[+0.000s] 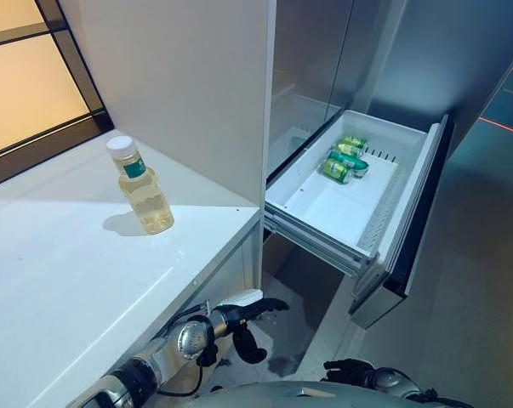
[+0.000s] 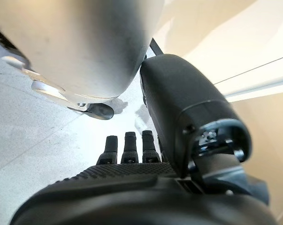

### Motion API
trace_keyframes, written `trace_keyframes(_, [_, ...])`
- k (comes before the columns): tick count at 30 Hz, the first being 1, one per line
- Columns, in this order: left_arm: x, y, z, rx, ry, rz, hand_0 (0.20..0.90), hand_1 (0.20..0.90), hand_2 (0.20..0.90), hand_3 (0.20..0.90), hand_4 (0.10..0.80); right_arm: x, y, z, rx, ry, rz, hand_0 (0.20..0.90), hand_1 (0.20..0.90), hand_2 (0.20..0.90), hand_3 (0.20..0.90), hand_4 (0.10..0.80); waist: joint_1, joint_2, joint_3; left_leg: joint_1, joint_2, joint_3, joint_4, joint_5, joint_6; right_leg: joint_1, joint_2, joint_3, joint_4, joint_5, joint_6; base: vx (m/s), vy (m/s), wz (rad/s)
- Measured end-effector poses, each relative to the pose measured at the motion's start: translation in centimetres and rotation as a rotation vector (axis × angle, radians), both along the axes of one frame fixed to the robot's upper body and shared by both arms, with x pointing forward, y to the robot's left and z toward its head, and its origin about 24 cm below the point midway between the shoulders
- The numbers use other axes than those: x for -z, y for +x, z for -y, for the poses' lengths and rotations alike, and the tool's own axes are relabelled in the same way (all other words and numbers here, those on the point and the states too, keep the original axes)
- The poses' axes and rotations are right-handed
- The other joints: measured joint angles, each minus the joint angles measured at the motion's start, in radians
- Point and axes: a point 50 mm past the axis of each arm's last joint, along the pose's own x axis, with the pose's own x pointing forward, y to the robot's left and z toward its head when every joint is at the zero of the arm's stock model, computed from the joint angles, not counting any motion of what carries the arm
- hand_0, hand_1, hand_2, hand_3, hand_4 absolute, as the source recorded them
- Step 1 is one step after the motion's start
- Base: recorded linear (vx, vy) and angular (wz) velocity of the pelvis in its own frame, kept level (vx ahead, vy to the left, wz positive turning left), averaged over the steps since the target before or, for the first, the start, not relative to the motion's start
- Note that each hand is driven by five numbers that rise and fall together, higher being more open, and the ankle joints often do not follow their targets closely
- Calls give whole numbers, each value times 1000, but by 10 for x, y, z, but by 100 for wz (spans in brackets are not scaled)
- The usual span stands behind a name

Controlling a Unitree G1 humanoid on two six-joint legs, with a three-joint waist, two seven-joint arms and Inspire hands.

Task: Put drinks into fridge and close the fridge

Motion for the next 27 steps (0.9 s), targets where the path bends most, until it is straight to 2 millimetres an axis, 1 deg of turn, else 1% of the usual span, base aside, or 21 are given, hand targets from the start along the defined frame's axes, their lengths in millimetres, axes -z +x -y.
trace_keyframes(5, [-18,4,10,50,-93,11,900,900,900,900,800,0,1,1,2,-5,3,900,900,900,900,800,6,19,7,-1,4,0,0,0,-1,0,1,0,-2,-2,3,0,0,0])
trace_keyframes(9, [-32,5,18,85,-177,31,900,900,900,900,800,0,0,0,2,-10,8,900,900,900,900,800,9,20,8,-3,0,-1,0,0,-1,1,1,-1,-8,1,-2,0,0,0])
trace_keyframes(11, [-36,7,19,73,-212,29,900,900,900,900,800,0,0,-1,3,-12,12,900,900,900,900,800,9,19,9,-5,-3,-3,0,0,-1,2,0,-3,-11,5,-2,-20,-2,2])
trace_keyframes(13, [-39,8,19,52,-272,-33,900,900,900,900,800,1,1,-2,4,-11,19,900,900,900,900,800,12,19,9,-9,-3,-5,0,0,-1,2,0,-6,-17,8,-1,-47,2,4])
trace_keyframes(15, [-43,7,18,59,-298,-50,900,900,900,900,800,0,1,-2,4,-10,23,900,900,900,900,800,12,19,14,-11,-4,-8,0,0,-1,1,0,-8,-17,8,-1,-43,8,5])
trace_keyframes(18, [-63,5,22,129,-336,4,900,900,900,900,800,0,-1,-3,9,-6,29,900,900,900,900,800,18,19,21,-12,-5,-16,0,0,-1,5,0,-18,-20,8,-1,-36,1,7])
trace_keyframes(19, [-72,5,23,154,-363,32,900,900,900,900,800,0,-2,-3,13,-6,29,900,900,900,900,800,24,20,28,-11,-5,-17,0,1,-1,7,0,-20,-20,8,-1,-30,-9,7])
trace_keyframes(20, [-86,6,22,180,-384,69,900,900,900,900,800,0,-2,-3,15,-7,32,900,900,900,900,800,26,20,34,-11,-5,-22,0,1,-1,9,0,-24,-20,8,-1,-29,-26,7])
trace_keyframes(21, [-102,10,17,186,-420,111,900,900,900,900,800,0,-3,-3,16,-8,29,900,900,900,900,800,28,20,36,-11,-6,-23,0,2,-1,10,0,-26,-20,8,-1,-29,-31,9])
trace_keyframes(23, [-126,18,10,161,-491,167,900,900,900,900,800,1,-5,-3,22,-10,27,900,900,900,900,800,34,20,36,-10,-8,-29,0,1,-1,15,-1,-30,-21,8,-1,-24,-31,7])
trace_keyframes(25, [-144,25,3,135,-554,211,900,900,900,900,800,1,-8,-2,33,-15,26,900,900,900,900,800,47,20,36,-11,-9,-34,0,2,-1,16,-1,-34,-21,8,-1,-21,-25,6])
trace_keyframes(27, [-156,30,-2,119,-585,247,900,900,900,900,800,1,-10,-1,48,-14,25,900,900,900,900,800,57,20,36,-13,-9,-39,0,2,-1,16,-1,-40,-21,7,-1,-19,-16,8])
